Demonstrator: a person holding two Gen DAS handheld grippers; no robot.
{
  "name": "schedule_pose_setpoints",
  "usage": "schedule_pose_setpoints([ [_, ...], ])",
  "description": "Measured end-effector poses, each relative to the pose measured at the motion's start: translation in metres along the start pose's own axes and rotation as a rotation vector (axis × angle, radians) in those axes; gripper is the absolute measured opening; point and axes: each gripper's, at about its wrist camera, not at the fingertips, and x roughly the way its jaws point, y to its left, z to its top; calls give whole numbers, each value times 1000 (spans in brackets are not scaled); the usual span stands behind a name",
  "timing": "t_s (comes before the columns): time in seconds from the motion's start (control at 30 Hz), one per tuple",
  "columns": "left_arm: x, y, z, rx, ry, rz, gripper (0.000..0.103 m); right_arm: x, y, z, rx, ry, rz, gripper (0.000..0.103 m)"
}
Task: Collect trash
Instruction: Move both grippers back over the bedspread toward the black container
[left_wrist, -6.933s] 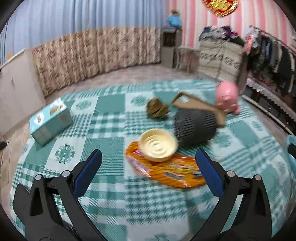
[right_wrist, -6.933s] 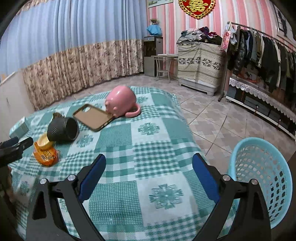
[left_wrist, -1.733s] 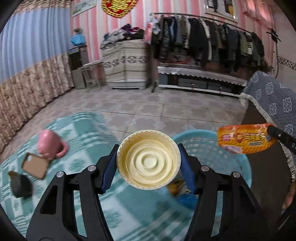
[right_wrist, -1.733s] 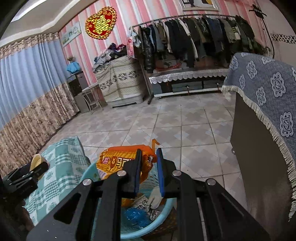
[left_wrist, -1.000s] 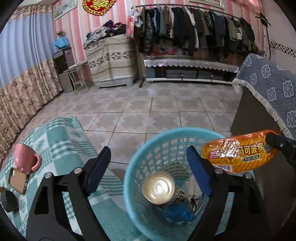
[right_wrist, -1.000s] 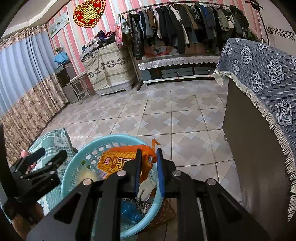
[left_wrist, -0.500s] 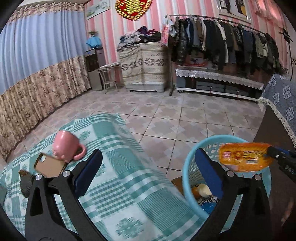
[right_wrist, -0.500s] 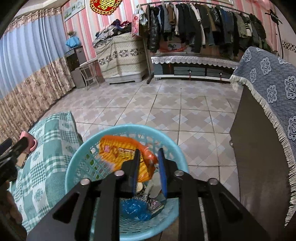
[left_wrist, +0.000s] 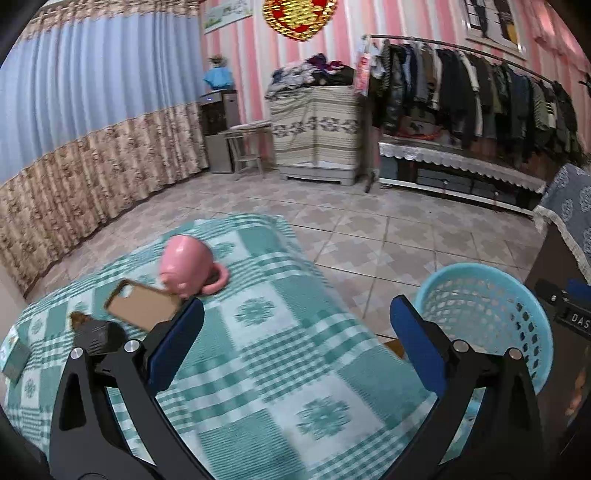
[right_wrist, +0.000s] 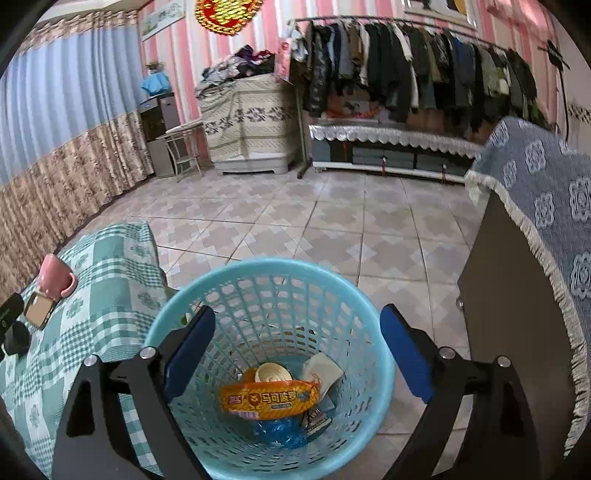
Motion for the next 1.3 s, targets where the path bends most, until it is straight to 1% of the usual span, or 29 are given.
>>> schedule_pose_setpoints([
  [0.1, -10, 16, -5, -4, -14, 40, 97, -6, 14, 2, -34, -24, 25, 94],
  [0.2, -21, 35, -10, -19, -16, 67, 97, -12, 32, 0, -53, -44, 73, 94],
  [0.3, -32, 57, -16, -35, -20, 104, 97, -22, 54, -3, -75, -53, 121, 94],
  [0.43, -45, 87, -20, -75, -22, 137, 97, -37, 91, -8, -146, -84, 174, 94],
  [0.47, -50, 98, -22, -94, -22, 146, 97, -39, 97, -9, -149, -86, 185, 94],
  [0.57, -58, 120, -29, -124, -27, 173, 97, -44, 118, -15, -144, -80, 255, 94],
  [0.67, -61, 143, -38, -157, -10, 206, 97, -48, 137, -22, -161, -74, 298, 94],
  [0.77, -63, 167, -49, -209, 16, 203, 97, -48, 153, -30, -187, -72, 315, 94],
  [0.93, -69, 200, -65, -261, 24, 231, 97, -49, 179, -40, -203, -60, 352, 94],
  [1.07, -66, 228, -76, -304, 39, 246, 97, -43, 194, -46, -229, -40, 355, 94],
  [1.17, -59, 247, -82, -340, 57, 243, 97, -39, 205, -52, -249, -29, 349, 94],
  [1.23, -56, 255, -85, -342, 63, 255, 97, -37, 212, -55, -255, -23, 348, 94],
  [1.3, -54, 261, -88, -295, 67, 305, 97, -36, 218, -57, -262, -21, 346, 94],
])
